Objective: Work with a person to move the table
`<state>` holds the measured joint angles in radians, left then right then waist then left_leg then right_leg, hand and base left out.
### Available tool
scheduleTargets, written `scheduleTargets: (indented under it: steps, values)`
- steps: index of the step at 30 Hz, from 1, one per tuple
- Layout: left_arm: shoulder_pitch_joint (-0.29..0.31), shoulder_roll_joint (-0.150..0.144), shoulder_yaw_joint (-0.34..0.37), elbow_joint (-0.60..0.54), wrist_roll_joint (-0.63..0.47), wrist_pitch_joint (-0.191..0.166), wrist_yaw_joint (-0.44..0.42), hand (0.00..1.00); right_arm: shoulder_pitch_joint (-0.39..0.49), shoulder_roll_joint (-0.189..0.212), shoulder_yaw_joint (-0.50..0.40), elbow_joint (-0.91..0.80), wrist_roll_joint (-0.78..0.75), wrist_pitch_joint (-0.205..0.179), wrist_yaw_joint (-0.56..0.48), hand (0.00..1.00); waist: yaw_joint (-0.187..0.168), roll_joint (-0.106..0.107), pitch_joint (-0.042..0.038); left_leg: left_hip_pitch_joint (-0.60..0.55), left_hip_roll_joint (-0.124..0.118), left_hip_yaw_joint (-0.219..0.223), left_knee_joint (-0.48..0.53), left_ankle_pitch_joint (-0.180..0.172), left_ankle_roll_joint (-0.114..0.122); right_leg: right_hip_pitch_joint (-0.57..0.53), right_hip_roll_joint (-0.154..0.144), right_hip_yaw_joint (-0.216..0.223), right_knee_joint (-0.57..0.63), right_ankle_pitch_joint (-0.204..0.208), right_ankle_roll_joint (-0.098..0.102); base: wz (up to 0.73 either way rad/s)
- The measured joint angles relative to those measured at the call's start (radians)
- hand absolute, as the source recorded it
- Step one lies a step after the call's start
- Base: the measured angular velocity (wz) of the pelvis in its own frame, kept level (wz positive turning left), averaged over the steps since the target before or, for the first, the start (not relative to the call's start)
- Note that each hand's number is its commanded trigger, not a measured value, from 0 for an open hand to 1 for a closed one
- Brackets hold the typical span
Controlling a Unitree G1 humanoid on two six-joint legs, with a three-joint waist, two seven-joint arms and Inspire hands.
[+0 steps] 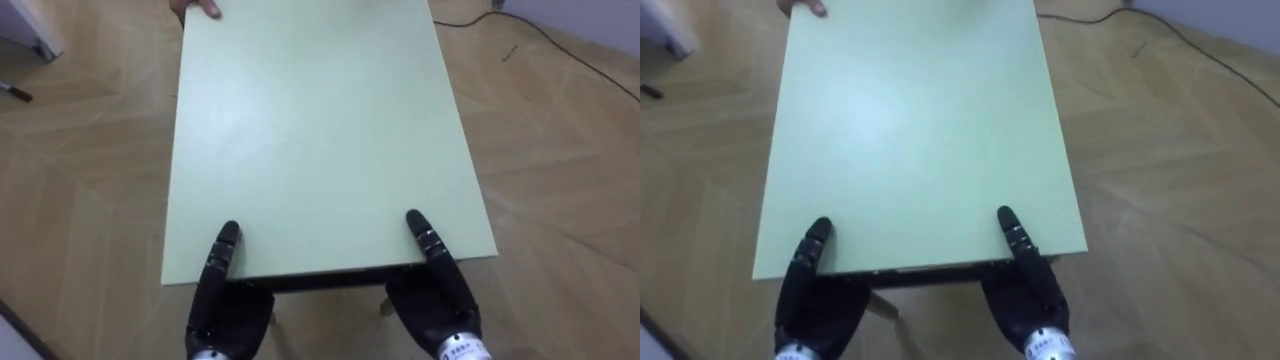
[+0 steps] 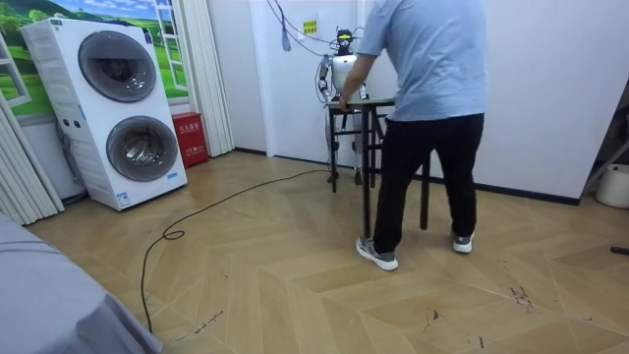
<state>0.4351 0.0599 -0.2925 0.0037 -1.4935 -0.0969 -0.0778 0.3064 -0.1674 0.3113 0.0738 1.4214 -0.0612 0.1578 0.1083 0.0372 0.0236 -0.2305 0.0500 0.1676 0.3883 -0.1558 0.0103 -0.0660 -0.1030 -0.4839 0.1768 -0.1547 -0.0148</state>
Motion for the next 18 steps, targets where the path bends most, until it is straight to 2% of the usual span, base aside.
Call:
scheduleTargets:
  steps: [1, 3, 4, 5, 6, 10, 13, 18]
  values:
    - [-0.002, -0.001, -0.001, 0.0, -0.005, 0.0, 0.0, 1.0, -0.005, 0.0, -0.001, -0.003, -0.002, 0.0, -0.002, 1.0, -0.006, 0.009, 0.0017, 0.012, 0.024, 0.053, 0.061, -0.046, -0.005, -0.004, 0.003, -0.027, 0.019, -0.009, -0.003, 0.67]
    - [-0.008, -0.004, -0.001, 0.0, -0.006, -0.001, 0.0, 1.0, -0.019, -0.007, -0.002, -0.005, -0.002, 0.001, -0.003, 1.0, -0.02, 0.026, 0.0056, 0.01, 0.041, 0.061, 0.067, -0.089, -0.01, -0.024, 0.007, -0.055, 0.069, -0.033, -0.002, 0.66]
    - [-0.008, -0.004, 0.002, -0.001, -0.006, -0.001, 0.0, 1.0, -0.021, -0.01, -0.009, -0.008, -0.011, 0.01, -0.008, 1.0, -0.019, 0.026, 0.0047, 0.016, 0.038, 0.063, 0.039, -0.097, -0.004, -0.036, 0.005, -0.052, 0.096, -0.046, 0.004, 0.51]
    - [-0.007, -0.004, 0.001, -0.004, -0.006, -0.005, 0.0, 1.0, -0.021, -0.002, -0.011, -0.012, -0.017, 0.011, -0.013, 1.0, -0.016, 0.025, 0.0042, 0.02, 0.033, 0.064, 0.021, -0.098, -0.001, -0.041, 0.001, -0.052, 0.102, -0.05, 0.006, 0.33]
    - [-0.004, -0.009, 0.001, -0.004, -0.006, -0.017, 0.001, 1.0, -0.026, 0.007, -0.011, -0.014, -0.037, 0.011, -0.022, 1.0, -0.012, 0.024, 0.0038, 0.029, 0.02, 0.066, -0.013, -0.086, 0.021, -0.045, -0.002, -0.052, 0.104, -0.049, 0.009, 0.18]
    - [0.011, -0.024, 0.004, -0.004, -0.006, -0.04, -0.001, 1.0, -0.035, 0.021, -0.009, -0.014, -0.068, 0.012, -0.039, 1.0, 0.023, 0.019, 0.0035, 0.052, -0.012, 0.07, -0.064, -0.056, 0.04, -0.048, -0.032, -0.047, 0.132, -0.05, 0.018, 0.14]
    - [0.012, -0.025, 0.005, -0.005, -0.006, -0.051, -0.002, 1.0, -0.036, 0.037, -0.006, -0.014, -0.075, 0.012, -0.051, 1.0, 0.038, 0.013, 0.0039, 0.052, -0.025, 0.067, -0.067, -0.046, 0.05, -0.054, -0.05, -0.034, 0.158, -0.051, 0.025, 0.2]
    - [0.022, -0.024, 0.009, -0.005, -0.005, -0.084, -0.002, 1.0, -0.037, 0.052, 0.018, -0.014, -0.088, 0.012, -0.074, 1.0, 0.05, -0.008, 0.0034, 0.047, -0.033, 0.059, -0.058, -0.047, 0.059, -0.05, -0.058, 0.008, 0.178, -0.045, 0.037, 0.16]
